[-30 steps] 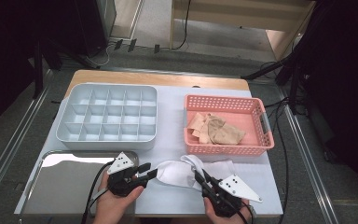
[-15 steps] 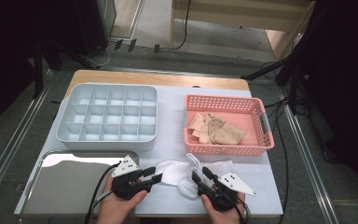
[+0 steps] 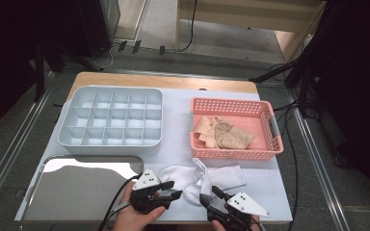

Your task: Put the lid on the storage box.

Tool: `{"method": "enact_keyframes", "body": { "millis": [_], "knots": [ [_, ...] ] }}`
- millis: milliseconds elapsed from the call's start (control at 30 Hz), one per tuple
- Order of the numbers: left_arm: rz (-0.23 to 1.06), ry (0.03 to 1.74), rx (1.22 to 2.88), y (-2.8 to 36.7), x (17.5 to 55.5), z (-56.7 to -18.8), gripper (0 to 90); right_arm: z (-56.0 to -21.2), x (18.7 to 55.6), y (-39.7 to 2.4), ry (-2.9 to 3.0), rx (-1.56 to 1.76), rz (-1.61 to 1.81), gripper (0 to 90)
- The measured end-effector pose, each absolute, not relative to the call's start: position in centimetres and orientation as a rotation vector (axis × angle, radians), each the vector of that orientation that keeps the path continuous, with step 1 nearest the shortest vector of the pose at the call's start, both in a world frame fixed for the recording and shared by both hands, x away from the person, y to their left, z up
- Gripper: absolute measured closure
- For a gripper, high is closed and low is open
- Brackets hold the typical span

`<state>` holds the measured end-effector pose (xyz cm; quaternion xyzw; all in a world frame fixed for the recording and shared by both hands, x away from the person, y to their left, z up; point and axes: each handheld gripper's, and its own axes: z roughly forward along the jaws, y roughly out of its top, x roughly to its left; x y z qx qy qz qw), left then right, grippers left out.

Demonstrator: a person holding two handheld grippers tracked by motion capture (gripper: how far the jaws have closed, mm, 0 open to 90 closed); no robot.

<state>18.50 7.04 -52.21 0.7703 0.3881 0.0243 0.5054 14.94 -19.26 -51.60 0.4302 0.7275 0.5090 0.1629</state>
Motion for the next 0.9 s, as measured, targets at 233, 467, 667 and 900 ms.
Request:
{"method": "enact_keyframes", "body": {
  "millis": [233, 467, 667, 900],
  "knots": [
    [0.091, 0.892, 1.999, 3.5, 18.5, -52.2, 50.5, -52.4, 15.3, -18.9, 2.108, 1.279, 1.358, 78.4],
    [0.162, 0.908, 2.124, 2.3, 18.4, -52.4, 86.4, -51.6, 15.2, -19.4, 2.056, 1.320, 1.436, 84.2],
    [0.150, 0.889, 2.093, 4.7, 18.9, -51.4, 89.8, -50.4, 15.0, -22.1, 1.942, 1.357, 1.497, 88.0],
    [0.158, 0.905, 2.004, 7.4, 18.8, -50.0, 90.0, -49.1, 14.8, -24.4, 1.844, 1.379, 1.548, 88.9]
  ]
}}
